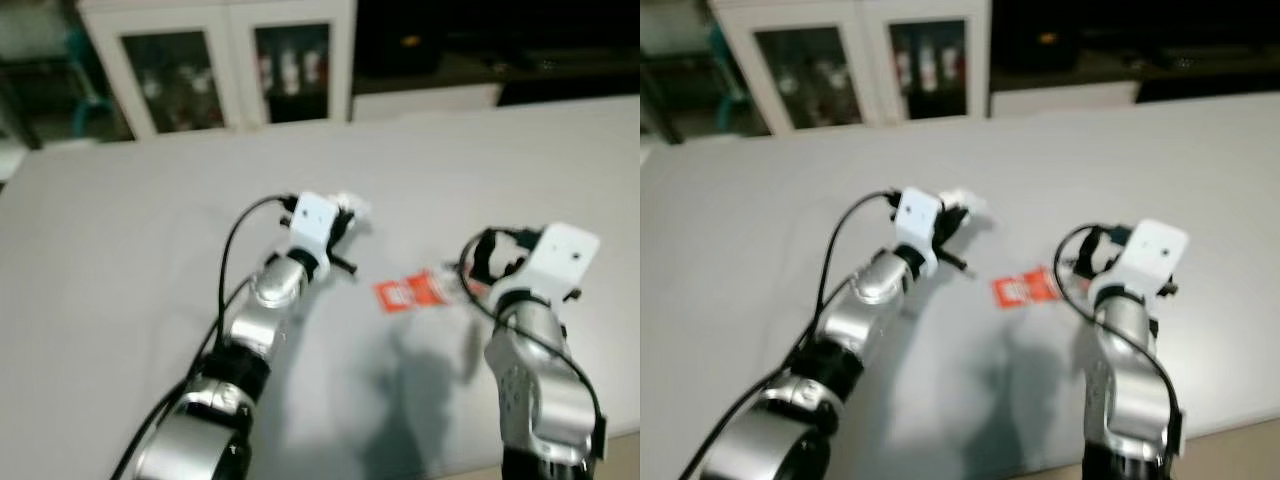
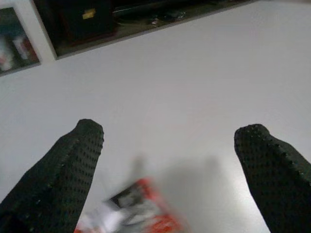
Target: Picking trash to rubbish bin
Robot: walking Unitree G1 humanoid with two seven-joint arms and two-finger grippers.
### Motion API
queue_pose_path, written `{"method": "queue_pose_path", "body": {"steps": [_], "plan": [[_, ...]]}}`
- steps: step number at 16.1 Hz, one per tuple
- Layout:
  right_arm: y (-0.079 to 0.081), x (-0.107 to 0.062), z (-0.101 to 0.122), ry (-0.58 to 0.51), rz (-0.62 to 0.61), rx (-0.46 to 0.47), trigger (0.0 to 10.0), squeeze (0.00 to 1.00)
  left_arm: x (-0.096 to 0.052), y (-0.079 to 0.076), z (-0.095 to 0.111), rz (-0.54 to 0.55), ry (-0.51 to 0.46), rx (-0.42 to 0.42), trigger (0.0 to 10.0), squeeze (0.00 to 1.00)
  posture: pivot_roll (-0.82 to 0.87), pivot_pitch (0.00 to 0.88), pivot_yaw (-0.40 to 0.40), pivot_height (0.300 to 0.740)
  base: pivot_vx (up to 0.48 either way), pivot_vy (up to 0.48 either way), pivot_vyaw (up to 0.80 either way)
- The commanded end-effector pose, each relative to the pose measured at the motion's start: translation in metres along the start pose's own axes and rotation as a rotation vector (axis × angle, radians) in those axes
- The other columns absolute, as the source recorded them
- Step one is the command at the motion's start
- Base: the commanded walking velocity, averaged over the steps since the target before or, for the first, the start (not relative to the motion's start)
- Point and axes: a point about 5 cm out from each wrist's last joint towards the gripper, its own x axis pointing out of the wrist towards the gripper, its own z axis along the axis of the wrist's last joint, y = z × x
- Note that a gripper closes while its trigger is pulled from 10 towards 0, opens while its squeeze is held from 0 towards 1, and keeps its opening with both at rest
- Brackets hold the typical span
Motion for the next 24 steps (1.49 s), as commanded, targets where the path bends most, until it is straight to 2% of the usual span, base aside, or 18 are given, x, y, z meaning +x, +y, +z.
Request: {"method": "queue_pose_path", "body": {"steps": [1,3,10,14,17,24], "plan": [[0.001,-0.002,-0.007,0.048,-0.008,0.035,10.0,0.0,-0.001,0.002,-0.001,0.003,0.007,-0.003,0.0,0.0,0.07,0.095,0.017,0.74,0.0,0.0,0.0],[0.003,0.0,-0.01,0.063,0.011,-0.005,10.0,0.0,-0.003,0.004,-0.003,0.003,0.017,0.005,0.0,0.0,0.08,0.104,0.021,0.74,0.0,0.0,0.0],[0.008,0.001,-0.026,0.146,-0.01,0.011,10.0,0.0,-0.008,0.011,-0.003,-0.014,0.034,0.033,0.0,0.0,0.09,0.144,0.05,0.74,0.0,0.0,0.0],[0.01,0.013,-0.037,0.187,0.005,0.1,10.0,0.0,-0.009,0.007,-0.004,-0.045,0.045,0.044,0.0,0.0,0.1,0.159,0.065,0.74,0.0,0.0,0.0],[0.006,0.02,-0.04,0.208,-0.001,0.096,10.0,0.0,-0.009,0.007,-0.003,-0.052,0.047,0.046,0.0,0.0,0.11,0.163,0.067,0.74,0.0,0.0,0.0],[0.004,0.023,-0.052,0.254,-0.03,0.229,10.0,0.0,-0.012,0.006,-0.005,-0.061,0.057,0.047,0.0,0.0,0.11,0.166,0.067,0.74,0.0,0.0,0.0]]}}
